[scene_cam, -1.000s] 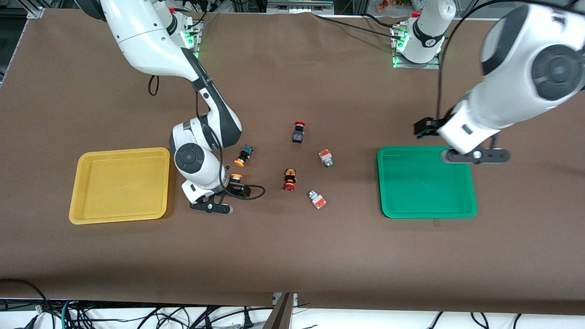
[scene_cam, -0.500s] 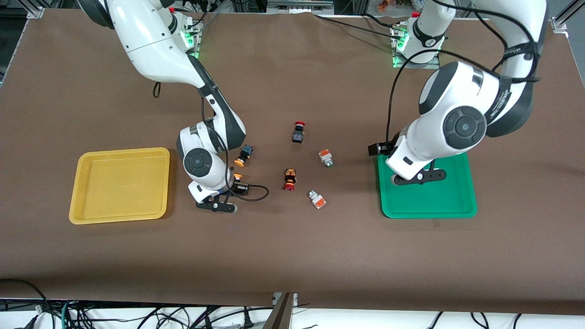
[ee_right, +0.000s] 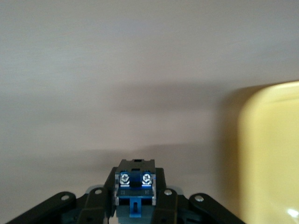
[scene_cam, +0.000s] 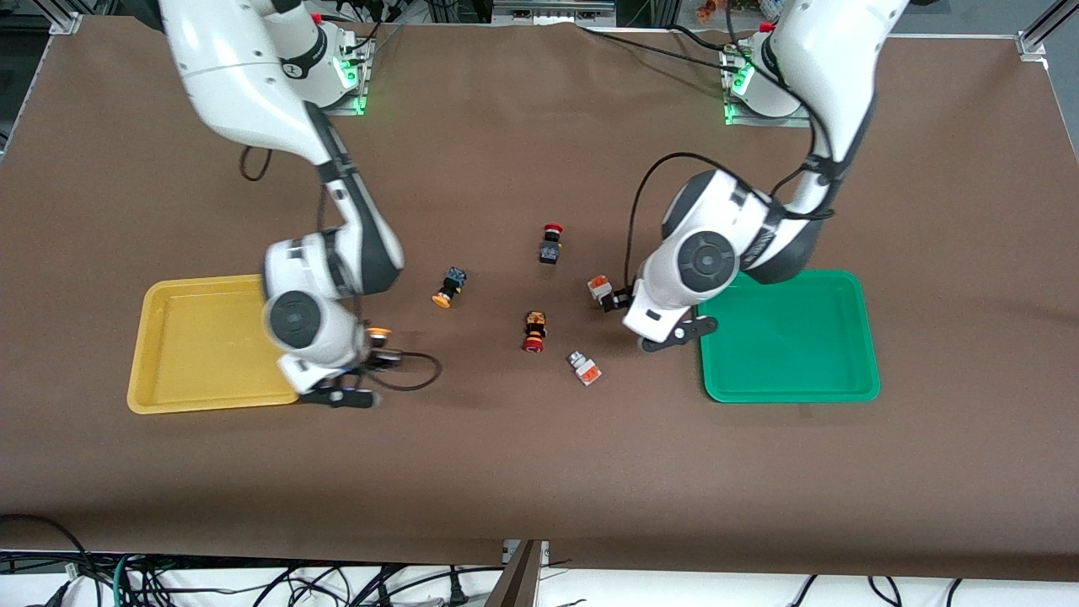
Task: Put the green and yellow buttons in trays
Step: 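Grasp the green button with the left gripper while the right gripper places the yellow button, then carry the green button to the green tray while the right gripper grasps another yellow button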
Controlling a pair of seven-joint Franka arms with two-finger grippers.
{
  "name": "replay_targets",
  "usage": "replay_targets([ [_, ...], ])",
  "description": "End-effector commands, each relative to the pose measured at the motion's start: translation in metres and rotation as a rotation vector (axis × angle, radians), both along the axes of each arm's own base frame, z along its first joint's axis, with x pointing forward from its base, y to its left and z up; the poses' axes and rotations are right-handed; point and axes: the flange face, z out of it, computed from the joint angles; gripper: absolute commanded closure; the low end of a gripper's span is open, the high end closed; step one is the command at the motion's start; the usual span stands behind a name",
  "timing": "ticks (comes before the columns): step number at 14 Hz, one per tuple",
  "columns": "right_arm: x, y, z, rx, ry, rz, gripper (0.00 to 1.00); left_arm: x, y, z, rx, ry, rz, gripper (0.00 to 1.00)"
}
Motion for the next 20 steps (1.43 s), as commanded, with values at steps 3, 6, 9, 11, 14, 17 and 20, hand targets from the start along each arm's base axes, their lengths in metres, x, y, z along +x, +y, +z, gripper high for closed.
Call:
replay_targets([
  [3, 0.005, -0.163, 0.005, -0.039, 0.107, 0.096, 1.0, -0.023, -0.031, -0.029, 0.018, -0.021, 0.089, 0.0],
  [6, 0.002, -0.226, -0.011, -0.022, 0.115, 0.116, 1.0, -0.026, -0.038, -0.045, 0.011, -0.03, 0.082, 0.0],
  [9, 0.004, -0.232, -0.012, -0.004, 0.103, 0.133, 0.0, -0.026, -0.037, -0.052, 0.043, -0.049, 0.045, 0.0],
  [11, 0.002, -0.184, 0.009, 0.01, 0.127, 0.12, 0.0, -0.028, -0.04, -0.052, 0.044, -0.05, 0.039, 0.03],
  [14, -0.009, -0.095, 0.026, -0.015, 0.141, 0.039, 0.0, -0.03, -0.04, -0.059, 0.047, -0.041, 0.041, 0.05],
  [17, -0.031, -0.001, 0.024, 0.004, 0.142, -0.046, 0.0, -0.034, -0.046, -0.065, 0.042, -0.043, 0.036, 0.11],
  [20, -0.07, 0.078, 0.009, 0.04, 0.14, -0.203, 0.0, -0.036, -0.046, -0.072, 0.047, -0.033, 0.034, 0.18],
])
